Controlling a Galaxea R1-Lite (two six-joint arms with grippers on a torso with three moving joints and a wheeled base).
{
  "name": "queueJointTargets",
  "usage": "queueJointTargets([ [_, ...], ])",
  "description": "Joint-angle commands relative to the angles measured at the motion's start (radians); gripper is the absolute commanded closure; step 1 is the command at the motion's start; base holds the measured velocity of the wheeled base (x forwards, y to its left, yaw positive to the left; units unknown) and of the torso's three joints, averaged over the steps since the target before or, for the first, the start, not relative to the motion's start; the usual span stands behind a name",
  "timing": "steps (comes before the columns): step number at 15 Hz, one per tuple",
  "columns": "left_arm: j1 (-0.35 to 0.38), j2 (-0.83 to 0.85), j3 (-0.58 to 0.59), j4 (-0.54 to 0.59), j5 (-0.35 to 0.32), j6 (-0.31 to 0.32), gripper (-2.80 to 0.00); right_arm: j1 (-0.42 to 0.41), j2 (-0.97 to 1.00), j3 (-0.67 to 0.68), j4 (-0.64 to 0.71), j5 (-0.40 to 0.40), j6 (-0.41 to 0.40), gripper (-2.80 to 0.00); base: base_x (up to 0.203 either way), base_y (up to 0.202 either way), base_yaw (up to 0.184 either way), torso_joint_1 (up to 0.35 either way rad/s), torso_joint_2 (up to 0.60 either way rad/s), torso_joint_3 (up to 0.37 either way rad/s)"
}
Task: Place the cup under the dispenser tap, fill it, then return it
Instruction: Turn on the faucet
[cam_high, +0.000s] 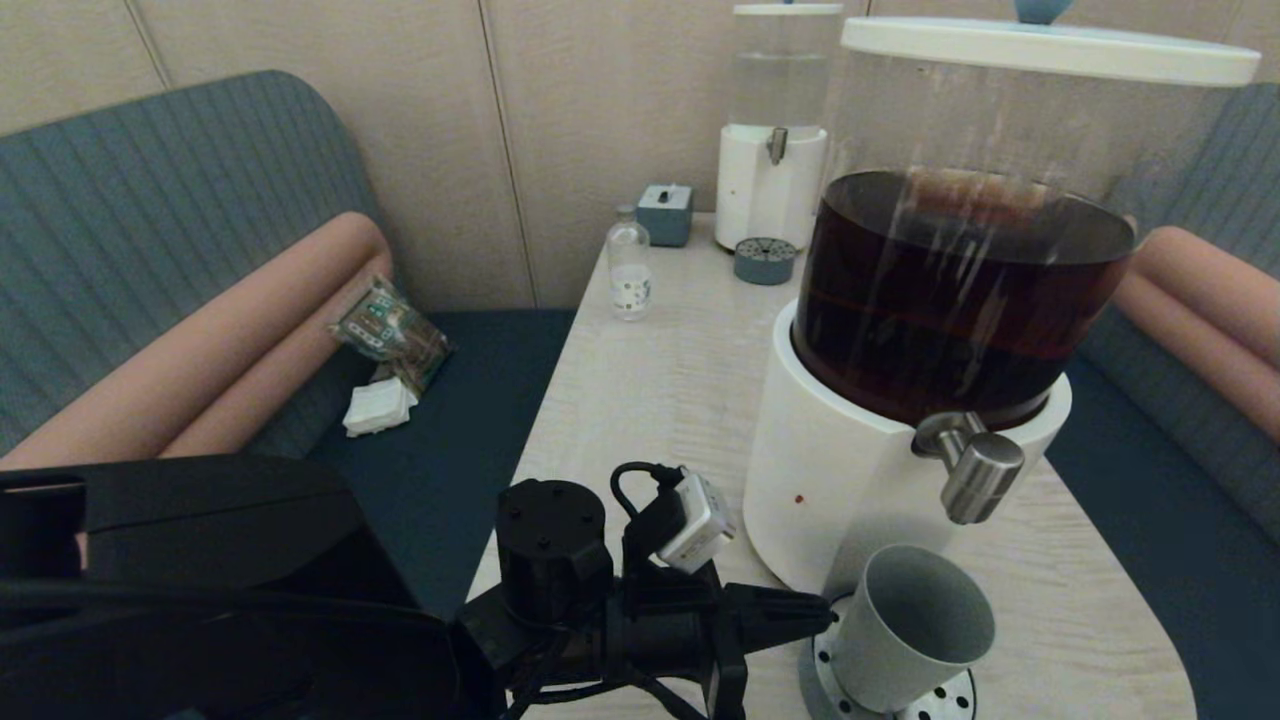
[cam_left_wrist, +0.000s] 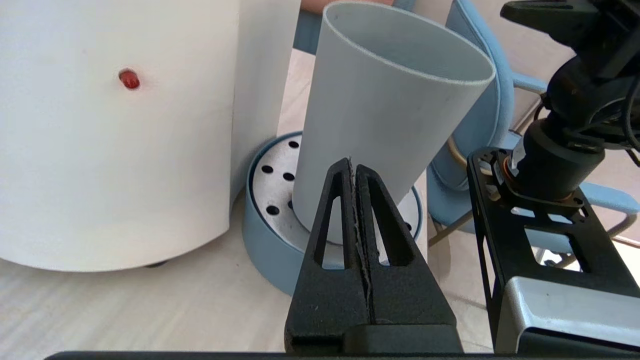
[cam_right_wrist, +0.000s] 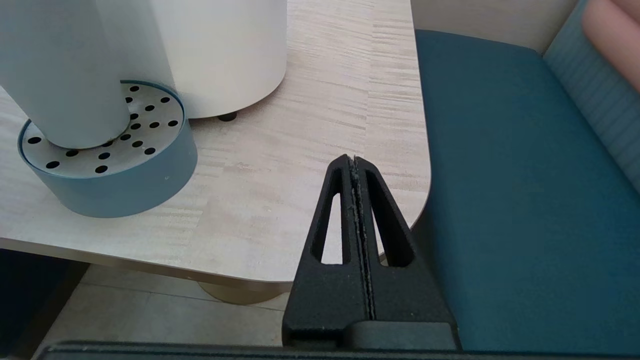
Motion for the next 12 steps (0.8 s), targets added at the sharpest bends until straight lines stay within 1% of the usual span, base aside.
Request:
queueJointTargets([
  [1, -0.002, 0.008, 0.001, -0.008, -0.004, -0.001, 0.0, 0.0, -0.004, 0.009, 0.0, 0.0, -0.001, 0.0, 0.0, 0.0, 0.0, 0.0, 0.0, 0.0],
  [12, -0.04, 0.05, -0.003, -0.006, -0.004, -0.009, 0.0, 0.0, -0.004, 0.009, 0.0, 0.0, 0.001, 0.0, 0.0, 0.0, 0.0, 0.0, 0.0, 0.0],
])
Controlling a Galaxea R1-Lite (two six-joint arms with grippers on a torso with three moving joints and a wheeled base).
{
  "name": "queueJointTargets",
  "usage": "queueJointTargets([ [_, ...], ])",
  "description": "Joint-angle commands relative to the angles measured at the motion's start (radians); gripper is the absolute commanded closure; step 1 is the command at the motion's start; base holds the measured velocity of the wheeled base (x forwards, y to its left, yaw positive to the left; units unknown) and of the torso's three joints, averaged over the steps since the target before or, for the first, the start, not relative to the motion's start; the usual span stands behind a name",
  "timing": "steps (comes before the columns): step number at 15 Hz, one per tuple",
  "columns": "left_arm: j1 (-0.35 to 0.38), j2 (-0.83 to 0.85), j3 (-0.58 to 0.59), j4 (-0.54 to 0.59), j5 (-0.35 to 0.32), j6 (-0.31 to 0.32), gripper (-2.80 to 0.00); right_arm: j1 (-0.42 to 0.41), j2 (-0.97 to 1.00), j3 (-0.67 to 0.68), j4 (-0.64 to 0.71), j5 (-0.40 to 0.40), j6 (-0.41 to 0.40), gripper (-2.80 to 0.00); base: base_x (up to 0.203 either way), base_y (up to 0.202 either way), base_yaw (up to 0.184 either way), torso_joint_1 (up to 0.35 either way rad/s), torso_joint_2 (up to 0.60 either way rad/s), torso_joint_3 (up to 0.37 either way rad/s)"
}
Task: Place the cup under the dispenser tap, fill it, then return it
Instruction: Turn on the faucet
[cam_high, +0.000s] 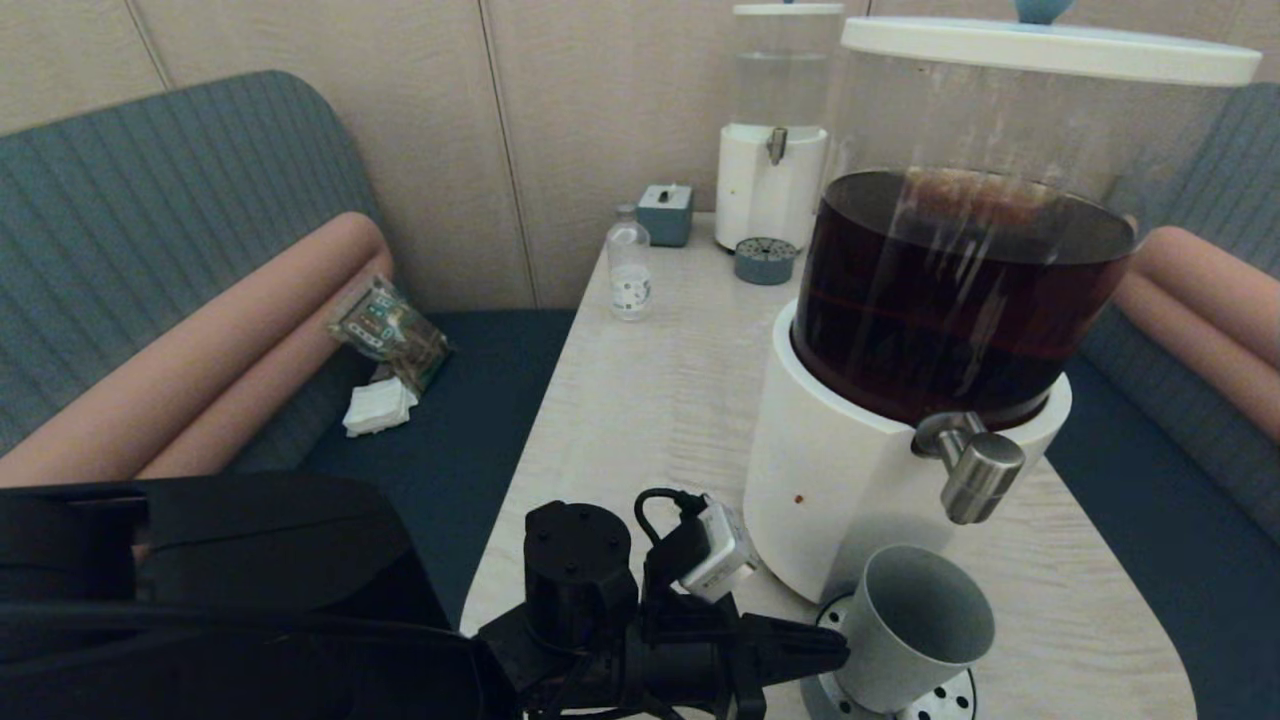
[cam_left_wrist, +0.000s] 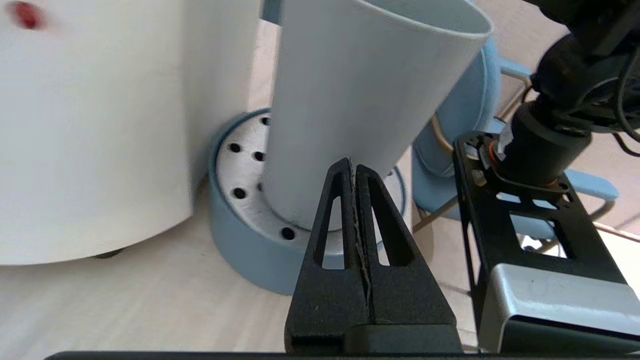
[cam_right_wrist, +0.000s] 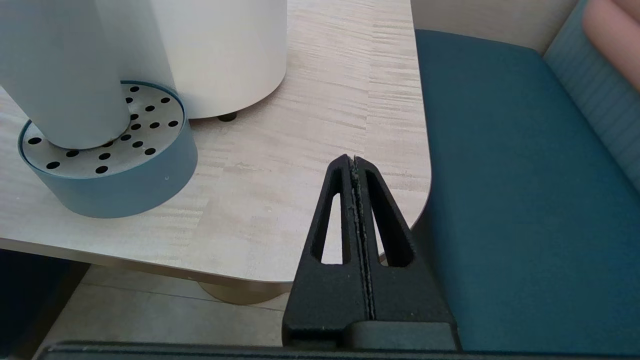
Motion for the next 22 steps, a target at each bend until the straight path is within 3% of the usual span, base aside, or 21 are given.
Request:
queueJointTargets([
  [1, -0.007, 0.013, -0.004, -0.007, -0.004, -0.001, 0.0, 0.0, -0.004, 0.009, 0.0, 0.001, 0.0, 0.0, 0.0, 0.0, 0.0, 0.0, 0.0, 0.0],
  [22, -0.022, 0.022, 0.004, -0.007, -0.001, -0.007, 0.0, 0.0, -0.003, 0.009, 0.0, 0.001, 0.0, 0.0, 0.0, 0.0, 0.0, 0.0, 0.0, 0.0],
])
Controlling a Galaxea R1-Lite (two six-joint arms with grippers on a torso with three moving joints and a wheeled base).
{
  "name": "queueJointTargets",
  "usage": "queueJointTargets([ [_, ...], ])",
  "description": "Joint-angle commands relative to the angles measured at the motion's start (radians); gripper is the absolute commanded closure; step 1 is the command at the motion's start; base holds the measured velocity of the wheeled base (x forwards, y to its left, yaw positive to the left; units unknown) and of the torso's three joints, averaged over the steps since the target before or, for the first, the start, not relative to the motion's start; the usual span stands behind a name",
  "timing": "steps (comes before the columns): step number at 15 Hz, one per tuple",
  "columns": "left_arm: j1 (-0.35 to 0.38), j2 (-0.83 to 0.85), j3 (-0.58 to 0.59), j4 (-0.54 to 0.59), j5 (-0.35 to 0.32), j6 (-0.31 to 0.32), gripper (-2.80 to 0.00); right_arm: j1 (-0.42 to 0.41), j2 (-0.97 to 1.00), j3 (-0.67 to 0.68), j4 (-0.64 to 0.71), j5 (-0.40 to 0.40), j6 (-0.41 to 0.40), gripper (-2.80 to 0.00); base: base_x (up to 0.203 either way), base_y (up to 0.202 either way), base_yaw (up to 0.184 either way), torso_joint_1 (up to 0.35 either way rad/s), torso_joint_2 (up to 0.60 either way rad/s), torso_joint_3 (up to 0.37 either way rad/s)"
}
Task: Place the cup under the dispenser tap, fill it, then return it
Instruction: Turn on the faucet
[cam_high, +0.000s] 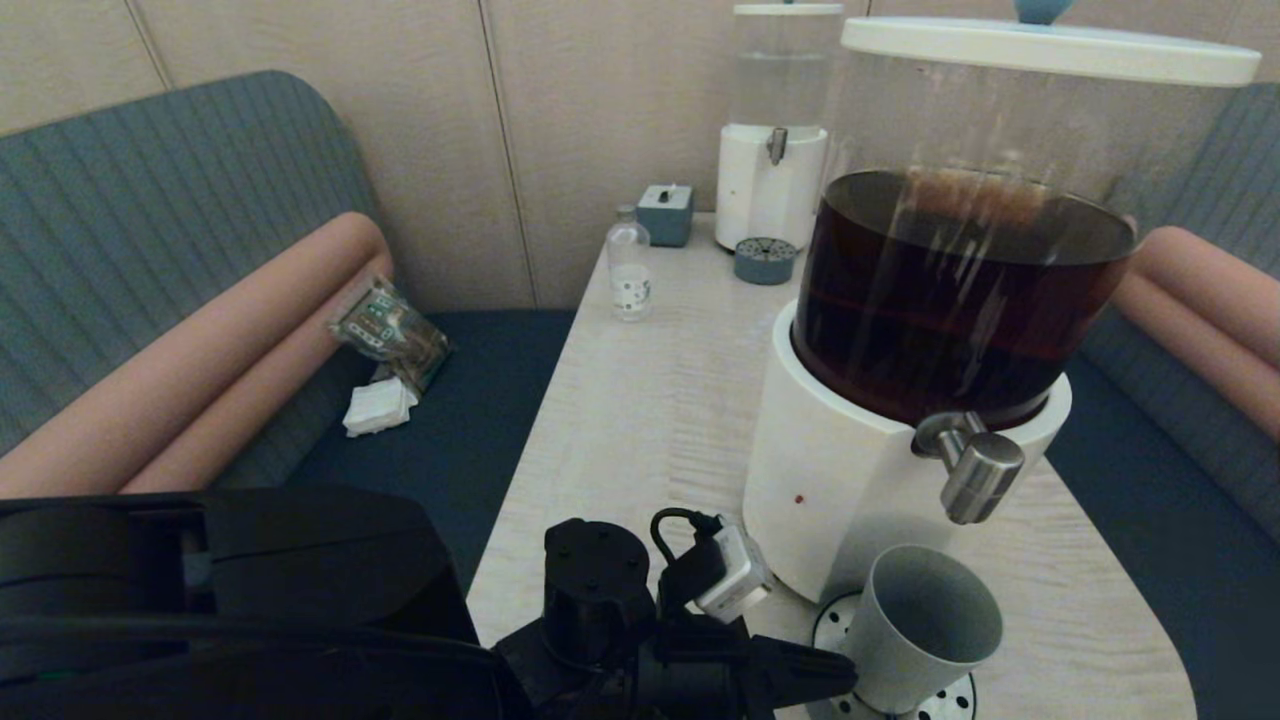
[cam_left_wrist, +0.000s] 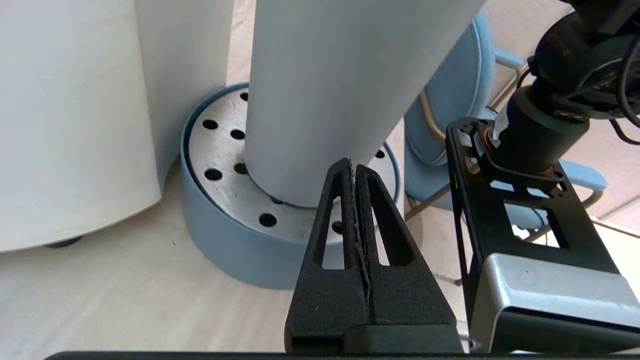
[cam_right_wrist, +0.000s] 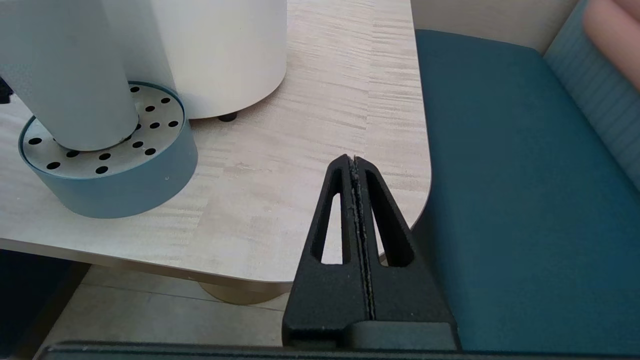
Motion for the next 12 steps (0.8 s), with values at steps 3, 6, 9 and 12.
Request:
queueJointTargets([
  [3, 0.001, -0.05, 0.035, -0.008, -0.004, -0.001, 0.0, 0.0, -0.003, 0.009, 0.0, 0.0, 0.0, 0.0, 0.0, 0.0, 0.0, 0.0, 0.0, 0.0],
  [6, 0.007, -0.138, 0.085, -0.009, 0.017, -0.02, 0.0, 0.0, -0.003, 0.009, 0.0, 0.0, 0.0, 0.0, 0.0, 0.0, 0.0, 0.0, 0.0, 0.0],
  [9, 0.025, -0.274, 0.126, -0.009, 0.132, -0.07, 0.0, 0.0, -0.004, 0.009, 0.0, 0.0, 0.0, 0.0, 0.0, 0.0, 0.0, 0.0, 0.0, 0.0],
  [12, 0.056, -0.471, 0.146, -0.003, 0.311, -0.154, 0.0, 0.0, -0.003, 0.009, 0.0, 0.0, 0.0, 0.0, 0.0, 0.0, 0.0, 0.0, 0.0, 0.0],
])
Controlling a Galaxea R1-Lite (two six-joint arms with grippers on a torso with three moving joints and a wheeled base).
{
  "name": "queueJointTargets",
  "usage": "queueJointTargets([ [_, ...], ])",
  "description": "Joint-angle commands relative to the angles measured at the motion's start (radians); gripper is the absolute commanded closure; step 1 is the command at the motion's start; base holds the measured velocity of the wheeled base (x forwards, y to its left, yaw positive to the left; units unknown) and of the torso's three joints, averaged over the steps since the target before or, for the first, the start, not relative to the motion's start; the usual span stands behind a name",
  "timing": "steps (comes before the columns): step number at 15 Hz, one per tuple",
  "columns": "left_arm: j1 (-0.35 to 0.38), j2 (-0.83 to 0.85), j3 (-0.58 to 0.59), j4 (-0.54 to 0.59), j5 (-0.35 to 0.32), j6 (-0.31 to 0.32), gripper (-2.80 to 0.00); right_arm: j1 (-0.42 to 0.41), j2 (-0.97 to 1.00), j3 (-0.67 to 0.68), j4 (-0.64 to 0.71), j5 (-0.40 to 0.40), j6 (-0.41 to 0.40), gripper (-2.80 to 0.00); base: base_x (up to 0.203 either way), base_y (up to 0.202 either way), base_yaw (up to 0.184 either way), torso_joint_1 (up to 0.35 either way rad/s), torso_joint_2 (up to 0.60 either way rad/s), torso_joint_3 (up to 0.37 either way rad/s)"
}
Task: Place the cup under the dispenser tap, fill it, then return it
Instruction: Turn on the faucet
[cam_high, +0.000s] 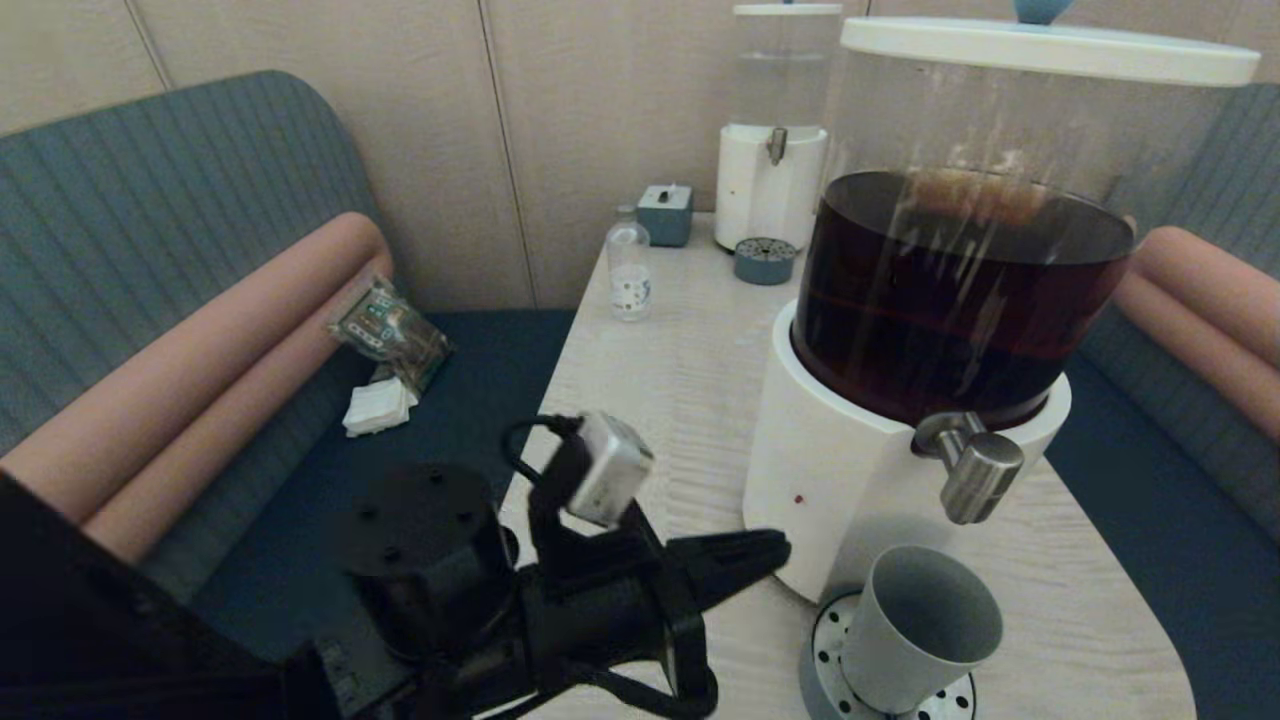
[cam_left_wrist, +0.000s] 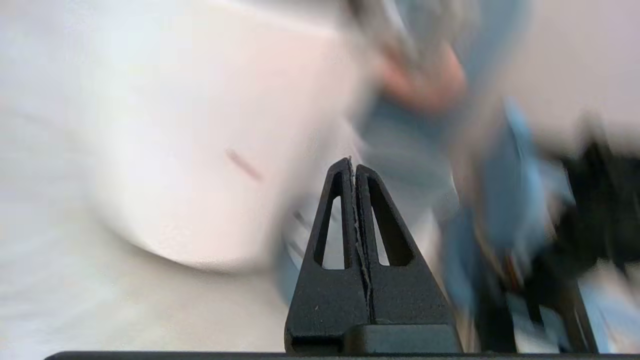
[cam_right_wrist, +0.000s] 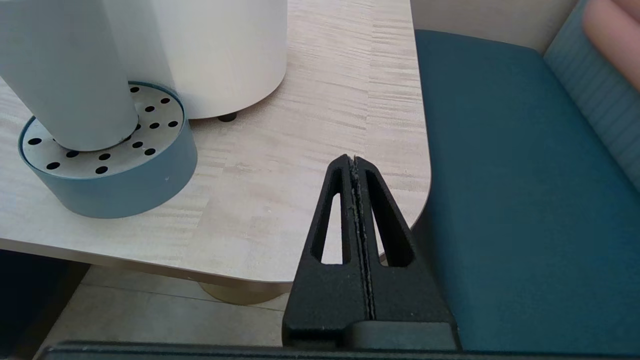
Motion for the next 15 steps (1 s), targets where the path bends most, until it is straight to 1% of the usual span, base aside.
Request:
queueJointTargets([
  [1, 0.057, -0.178, 0.008, -0.002, 0.088, -0.033, 0.0, 0.0, -0.004, 0.009, 0.0, 0.001, 0.0, 0.0, 0.0, 0.0, 0.0, 0.0, 0.0, 0.0],
  [2, 0.127, -0.231, 0.009, 0.009, 0.128, -0.053, 0.0, 0.0, -0.003, 0.009, 0.0, 0.001, 0.0, 0.0, 0.0, 0.0, 0.0, 0.0, 0.0, 0.0],
  [4, 0.31, -0.312, 0.007, 0.029, 0.18, -0.087, 0.0, 0.0, -0.004, 0.009, -0.001, 0.001, 0.0, 0.0, 0.0, 0.0, 0.0, 0.0, 0.0, 0.0],
  [7, 0.609, -0.448, 0.023, 0.038, 0.213, -0.114, 0.0, -0.001, -0.004, 0.009, 0.0, 0.001, 0.0, 0.0, 0.0, 0.0, 0.0, 0.0, 0.0, 0.0],
  [8, 0.692, -0.514, 0.04, 0.039, 0.218, -0.119, 0.0, 0.0, -0.004, 0.009, 0.0, 0.001, 0.0, 0.0, 0.0, 0.0, 0.0, 0.0, 0.0, 0.0],
  [10, 0.827, -0.648, 0.072, 0.04, 0.224, -0.124, 0.0, -0.001, -0.004, 0.009, 0.0, 0.001, 0.0, 0.0, 0.0, 0.0, 0.0, 0.0, 0.0, 0.0],
  [11, 0.868, -0.702, 0.082, 0.04, 0.226, -0.125, 0.0, 0.0, -0.004, 0.009, 0.0, 0.001, 0.0, 0.0, 0.0, 0.0, 0.0, 0.0, 0.0, 0.0],
  [12, 0.886, -0.756, 0.091, 0.04, 0.226, -0.126, 0.0, 0.0, -0.004, 0.009, 0.0, 0.001, 0.0, 0.0, 0.0, 0.0, 0.0, 0.0, 0.0, 0.0],
  [15, 0.903, -0.94, 0.167, 0.038, 0.222, -0.133, 0.0, 0.0, -0.004, 0.009, 0.0, 0.001, 0.0, 0.0, 0.0, 0.0, 0.0, 0.0, 0.0, 0.0],
])
